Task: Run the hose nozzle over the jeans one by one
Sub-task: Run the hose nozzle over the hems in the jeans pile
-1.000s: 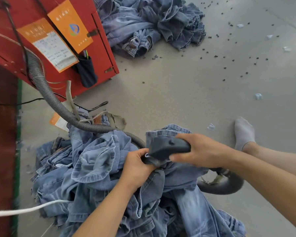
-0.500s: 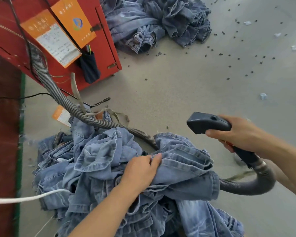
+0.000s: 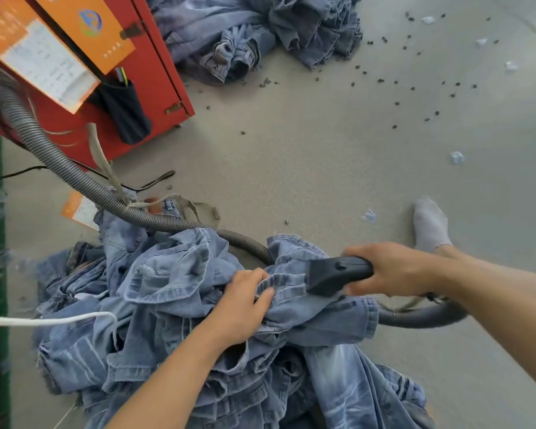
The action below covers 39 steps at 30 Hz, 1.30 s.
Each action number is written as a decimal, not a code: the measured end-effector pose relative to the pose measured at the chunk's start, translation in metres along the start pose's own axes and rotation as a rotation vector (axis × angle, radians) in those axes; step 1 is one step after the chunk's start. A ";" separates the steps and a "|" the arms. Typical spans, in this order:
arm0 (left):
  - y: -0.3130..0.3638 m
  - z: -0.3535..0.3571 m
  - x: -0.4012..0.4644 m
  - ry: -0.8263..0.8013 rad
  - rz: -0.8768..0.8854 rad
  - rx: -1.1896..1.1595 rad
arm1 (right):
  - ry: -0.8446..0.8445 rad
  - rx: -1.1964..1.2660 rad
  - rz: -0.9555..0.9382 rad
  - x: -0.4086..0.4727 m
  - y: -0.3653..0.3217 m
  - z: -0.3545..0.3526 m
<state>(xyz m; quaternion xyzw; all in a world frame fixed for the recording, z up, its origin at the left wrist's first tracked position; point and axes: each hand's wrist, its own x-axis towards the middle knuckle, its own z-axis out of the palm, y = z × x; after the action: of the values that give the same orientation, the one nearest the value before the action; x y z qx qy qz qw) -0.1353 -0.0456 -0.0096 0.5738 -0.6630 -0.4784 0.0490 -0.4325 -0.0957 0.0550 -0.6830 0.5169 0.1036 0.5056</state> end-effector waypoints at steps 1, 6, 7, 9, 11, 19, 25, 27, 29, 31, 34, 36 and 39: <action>0.000 -0.003 -0.003 -0.018 0.012 -0.028 | 0.061 0.000 -0.031 0.008 -0.006 0.007; -0.003 -0.022 -0.011 0.015 0.000 -0.265 | 0.341 0.272 -0.096 0.005 -0.007 -0.011; -0.004 -0.025 -0.012 0.026 -0.022 -0.351 | 0.383 0.299 -0.085 -0.004 0.000 -0.021; -0.008 -0.029 -0.014 0.059 -0.050 -0.477 | 0.422 0.284 -0.048 -0.021 0.018 -0.039; -0.011 -0.031 -0.016 0.092 -0.079 -0.554 | 0.377 0.228 -0.004 -0.031 0.032 -0.047; -0.003 -0.029 -0.026 0.013 -0.017 -0.597 | 0.212 0.105 -0.095 0.022 -0.024 0.006; -0.001 -0.030 -0.031 -0.013 0.014 -0.648 | 0.396 0.337 -0.111 0.018 -0.038 -0.016; -0.002 -0.027 -0.031 0.094 0.010 -0.426 | 0.356 0.352 -0.090 0.004 -0.025 -0.028; -0.002 -0.024 -0.031 0.140 0.036 -0.326 | 0.264 0.354 -0.045 -0.007 -0.013 -0.036; -0.003 -0.024 -0.033 0.138 0.041 -0.325 | 0.147 0.335 -0.008 -0.011 -0.009 -0.037; -0.006 -0.022 -0.036 0.138 0.067 -0.304 | 0.001 0.192 -0.019 0.001 -0.028 -0.021; -0.007 -0.021 -0.039 0.123 0.091 -0.285 | 0.030 0.133 -0.076 0.017 -0.046 -0.003; -0.009 -0.022 -0.039 0.104 0.090 -0.321 | 0.310 0.231 -0.156 0.030 -0.066 0.008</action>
<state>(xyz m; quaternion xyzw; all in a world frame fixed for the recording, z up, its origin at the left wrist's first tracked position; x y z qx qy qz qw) -0.1019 -0.0259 0.0151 0.5523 -0.5996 -0.5452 0.1955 -0.3629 -0.1104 0.0695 -0.6660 0.5427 -0.1023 0.5015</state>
